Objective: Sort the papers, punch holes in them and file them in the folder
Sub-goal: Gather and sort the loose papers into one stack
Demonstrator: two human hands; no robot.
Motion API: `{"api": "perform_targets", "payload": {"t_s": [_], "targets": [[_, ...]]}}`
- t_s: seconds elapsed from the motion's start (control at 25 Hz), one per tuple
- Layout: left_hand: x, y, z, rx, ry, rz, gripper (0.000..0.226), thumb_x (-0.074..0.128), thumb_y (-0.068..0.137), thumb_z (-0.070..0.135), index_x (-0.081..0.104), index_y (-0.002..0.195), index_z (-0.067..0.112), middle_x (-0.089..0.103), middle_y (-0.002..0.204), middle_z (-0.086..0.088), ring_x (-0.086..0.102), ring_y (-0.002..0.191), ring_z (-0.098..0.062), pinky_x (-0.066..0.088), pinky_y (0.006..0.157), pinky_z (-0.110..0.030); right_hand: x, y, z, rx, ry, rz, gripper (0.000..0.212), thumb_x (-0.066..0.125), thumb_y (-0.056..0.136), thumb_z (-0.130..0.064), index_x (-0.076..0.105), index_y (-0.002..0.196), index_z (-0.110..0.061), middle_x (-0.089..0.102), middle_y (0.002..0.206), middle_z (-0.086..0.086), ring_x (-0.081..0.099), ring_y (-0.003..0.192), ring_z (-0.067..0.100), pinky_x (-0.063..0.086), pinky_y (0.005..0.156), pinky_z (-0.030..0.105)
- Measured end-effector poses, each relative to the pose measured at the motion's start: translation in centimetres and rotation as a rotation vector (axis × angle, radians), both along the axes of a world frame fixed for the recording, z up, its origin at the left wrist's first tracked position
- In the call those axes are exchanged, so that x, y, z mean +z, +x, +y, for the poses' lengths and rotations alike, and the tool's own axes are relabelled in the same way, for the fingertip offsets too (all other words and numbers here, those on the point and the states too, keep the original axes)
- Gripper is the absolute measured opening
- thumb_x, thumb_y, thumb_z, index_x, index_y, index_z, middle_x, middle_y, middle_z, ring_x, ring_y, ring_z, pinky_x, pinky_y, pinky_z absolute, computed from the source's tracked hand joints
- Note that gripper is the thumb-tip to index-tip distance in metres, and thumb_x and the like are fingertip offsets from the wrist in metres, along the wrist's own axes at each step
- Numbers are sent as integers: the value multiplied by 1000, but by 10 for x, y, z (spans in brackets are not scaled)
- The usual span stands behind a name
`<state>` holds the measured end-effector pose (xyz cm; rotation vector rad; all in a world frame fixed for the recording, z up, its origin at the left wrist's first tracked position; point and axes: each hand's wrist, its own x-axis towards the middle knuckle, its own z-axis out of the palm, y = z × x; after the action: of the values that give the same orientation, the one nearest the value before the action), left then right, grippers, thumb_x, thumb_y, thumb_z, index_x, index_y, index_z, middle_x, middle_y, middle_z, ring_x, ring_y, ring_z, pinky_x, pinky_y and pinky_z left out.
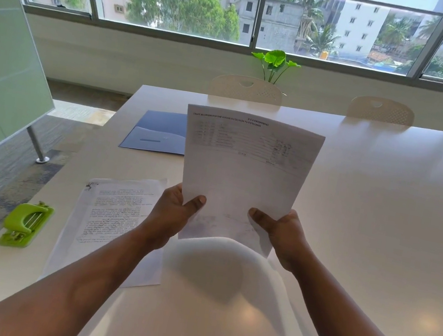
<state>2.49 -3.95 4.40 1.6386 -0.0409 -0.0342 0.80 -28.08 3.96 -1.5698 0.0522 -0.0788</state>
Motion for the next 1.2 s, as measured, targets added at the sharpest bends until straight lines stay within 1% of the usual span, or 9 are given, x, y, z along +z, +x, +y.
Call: {"api": "perform_targets", "payload": {"t_s": [0.28,0.52,0.64,0.72,0.76,0.84,0.92,1.08,1.2], "targets": [[11,-3,-1,102,66,55,32,65,98,18,62,130,14,73,115,-3,70,100,-22,59,91,-44,13,3,6,-46,44,-10,9,70,95,-15,74,100,-9,78,101,16,72,86,28,59,84,44],[-4,-8,21,183,159,98,35,64,98,25,55,130,13,70,108,0,68,93,-16,54,74,-29,-1,14,17,-56,-155,124,5,68,97,-17,73,95,-15,76,93,10,70,83,30,57,82,44],[-22,-6,55,316,702,125,50,55,99,40,45,143,19,57,136,-5,54,121,-28,46,99,-43,-10,16,17,-76,-195,247,8,67,96,-15,72,98,-9,70,79,7,61,67,24,48,64,30],[-32,-6,79,306,1118,240,65,50,96,50,32,152,23,32,160,-9,28,144,-36,29,113,-53,-13,14,17,-72,-202,309,3,67,97,-11,69,95,-10,64,72,5,54,59,18,42,55,25],[-36,-6,88,273,1194,320,74,47,95,56,23,156,24,17,166,-11,12,151,-39,19,117,-57,-15,14,17,-67,-191,342,2,67,96,-10,69,97,-9,64,72,6,55,60,19,43,55,26],[-41,-9,97,228,1198,428,84,40,93,67,11,160,26,-2,170,-11,-7,154,-41,4,119,-60,-20,15,19,-64,-143,381,10,69,94,-8,69,103,-5,70,83,10,64,73,24,53,68,31],[-45,-11,94,201,1188,432,86,35,93,72,8,162,27,-7,170,-10,-10,154,-40,0,120,-60,-23,18,20,-54,-119,404,11,70,93,-6,69,104,-5,73,93,12,68,86,27,55,82,38],[-46,-8,81,169,1156,382,91,42,91,71,6,162,26,-3,171,-5,-6,156,-34,2,121,-57,-21,17,20,-23,-104,420,8,69,94,-5,67,93,-12,71,95,9,67,90,26,53,95,43],[-44,-4,74,204,1070,305,87,53,93,53,10,162,21,11,170,-4,7,155,-29,12,122,-51,-23,17,20,-3,-114,436,8,68,95,-6,67,93,-14,72,99,10,67,94,27,52,99,45]]}}
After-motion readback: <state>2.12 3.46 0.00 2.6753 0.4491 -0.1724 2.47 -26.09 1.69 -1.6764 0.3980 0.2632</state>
